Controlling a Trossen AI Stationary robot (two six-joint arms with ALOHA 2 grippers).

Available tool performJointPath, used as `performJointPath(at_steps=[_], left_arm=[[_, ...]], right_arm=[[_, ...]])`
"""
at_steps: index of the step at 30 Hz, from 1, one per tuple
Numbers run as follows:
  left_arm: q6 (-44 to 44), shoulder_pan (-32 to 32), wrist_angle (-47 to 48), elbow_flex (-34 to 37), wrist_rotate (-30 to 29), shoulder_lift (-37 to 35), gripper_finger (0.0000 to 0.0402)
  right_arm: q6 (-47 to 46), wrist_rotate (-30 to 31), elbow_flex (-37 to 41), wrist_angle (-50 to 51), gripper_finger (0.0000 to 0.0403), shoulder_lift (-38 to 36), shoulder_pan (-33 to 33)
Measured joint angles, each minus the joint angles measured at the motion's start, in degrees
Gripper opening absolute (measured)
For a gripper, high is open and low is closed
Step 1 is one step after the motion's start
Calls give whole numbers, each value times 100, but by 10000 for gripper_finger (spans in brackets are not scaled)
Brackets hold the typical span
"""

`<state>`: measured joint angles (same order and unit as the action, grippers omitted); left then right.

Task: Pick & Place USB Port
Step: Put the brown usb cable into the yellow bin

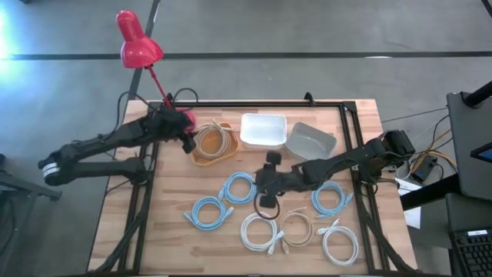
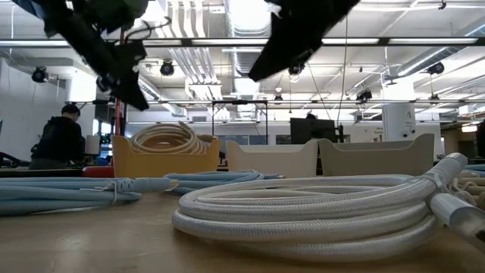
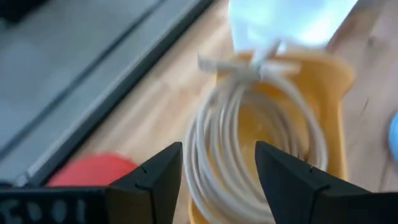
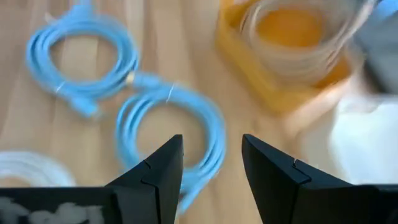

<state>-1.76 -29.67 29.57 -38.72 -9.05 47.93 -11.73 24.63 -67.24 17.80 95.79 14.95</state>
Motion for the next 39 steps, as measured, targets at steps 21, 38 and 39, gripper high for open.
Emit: performJointPath(at_steps=[21,38,39], left_arm=[[-415,51,-1479,-220,696,-27,204],[-217,61,-1469,-212,791,44,204],[-214,70,-1473,-212,806,57,204]], right_arm=[[-2526,-2628,151,1489,162,40,1045],[-1181,-2179,305,1875,162,917,1261],[-1069,-2088,309,1934,162,978,1264]])
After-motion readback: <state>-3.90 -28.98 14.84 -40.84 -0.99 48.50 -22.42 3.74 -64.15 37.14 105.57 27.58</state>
